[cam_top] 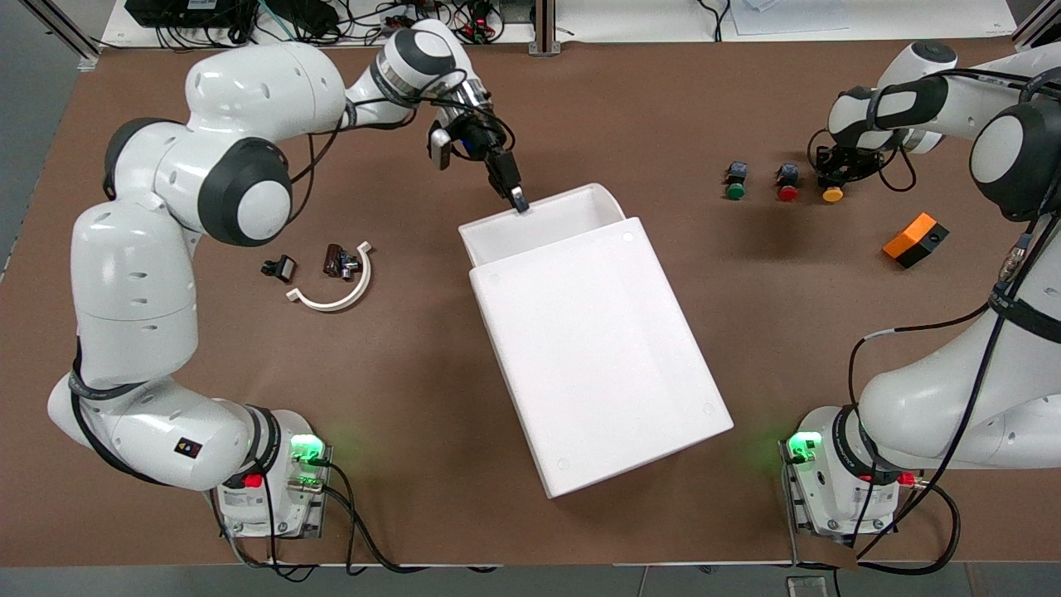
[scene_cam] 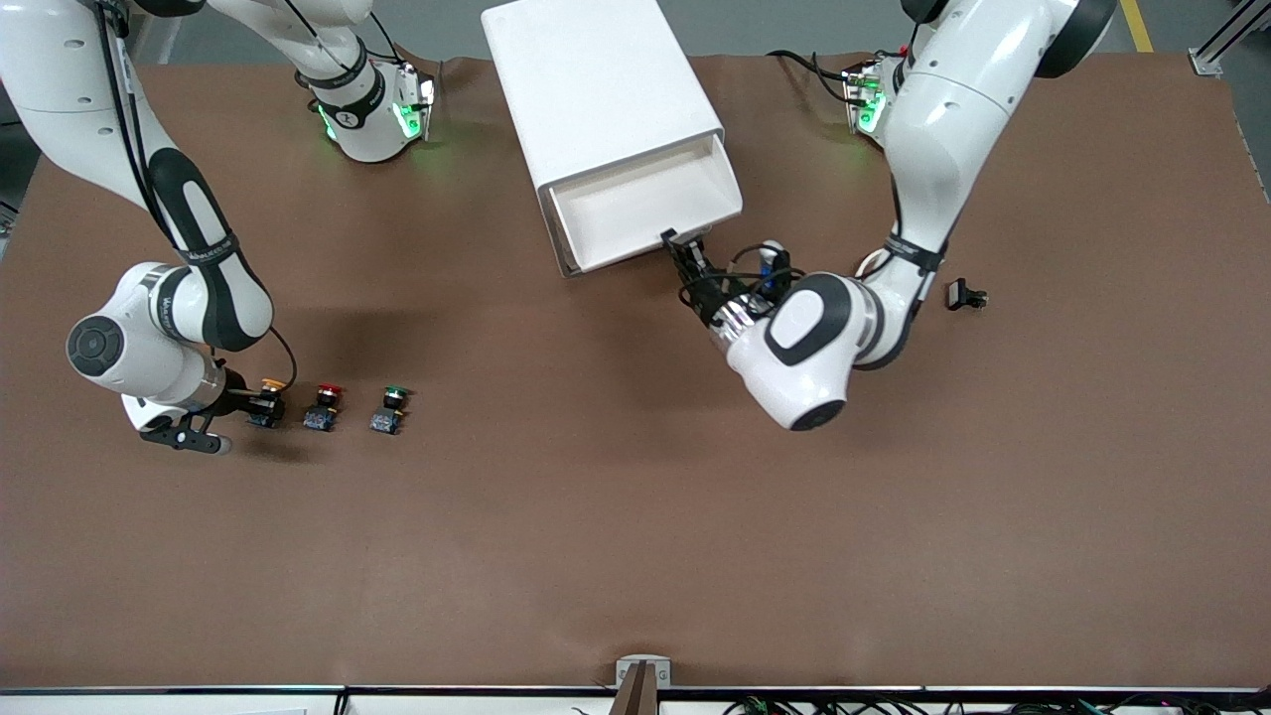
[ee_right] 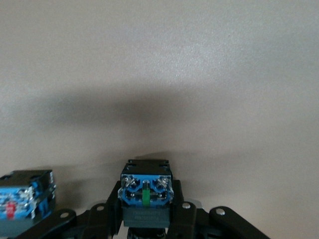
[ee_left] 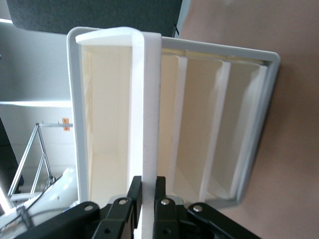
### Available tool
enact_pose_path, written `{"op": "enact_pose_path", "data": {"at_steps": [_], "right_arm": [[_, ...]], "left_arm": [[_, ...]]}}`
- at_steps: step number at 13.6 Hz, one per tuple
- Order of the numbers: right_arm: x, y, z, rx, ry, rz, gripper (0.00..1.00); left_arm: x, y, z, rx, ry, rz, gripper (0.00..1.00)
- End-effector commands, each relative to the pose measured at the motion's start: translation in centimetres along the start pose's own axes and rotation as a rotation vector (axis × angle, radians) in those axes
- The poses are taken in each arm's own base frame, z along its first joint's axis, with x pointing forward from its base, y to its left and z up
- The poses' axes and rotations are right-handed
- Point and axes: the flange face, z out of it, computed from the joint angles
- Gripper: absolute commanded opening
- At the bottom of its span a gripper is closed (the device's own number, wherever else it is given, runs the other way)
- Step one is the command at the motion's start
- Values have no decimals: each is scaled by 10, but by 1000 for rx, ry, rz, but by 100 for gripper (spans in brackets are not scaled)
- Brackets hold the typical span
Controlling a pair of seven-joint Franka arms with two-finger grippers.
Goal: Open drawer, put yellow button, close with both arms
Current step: 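Lift the yellow button with the right gripper while the left gripper withdraws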
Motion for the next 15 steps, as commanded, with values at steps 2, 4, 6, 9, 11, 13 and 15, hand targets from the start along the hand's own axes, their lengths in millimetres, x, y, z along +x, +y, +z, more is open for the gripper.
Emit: {"op": "enact_pose_path", "data": {"at_steps": [2,4,6,9,11,13,15], "right_arm": [[-1,-21,-64,2,-66,61,0],[-10,-51,-94,-4,-94,126,0],[-22,-85,-123,-11,-112,194,0],[-48,-146,-173,49,-135,319,0],[-71,-191,-204,69,-127,382,0],[-100,-240,-232,72,-104,429,0],[-128,-298,-257,69,-93,451,0]], "left_arm": [[5,-3,-36,-19,-46,-4,21],[5,-4,-40,-24,-51,5,100],[7,-5,-46,-32,-56,15,100],[18,-10,-86,-70,-113,83,100],[26,-17,-120,-118,-156,175,100],[40,-11,-145,-160,-183,225,100],[54,-27,-178,-232,-217,290,100]]}}
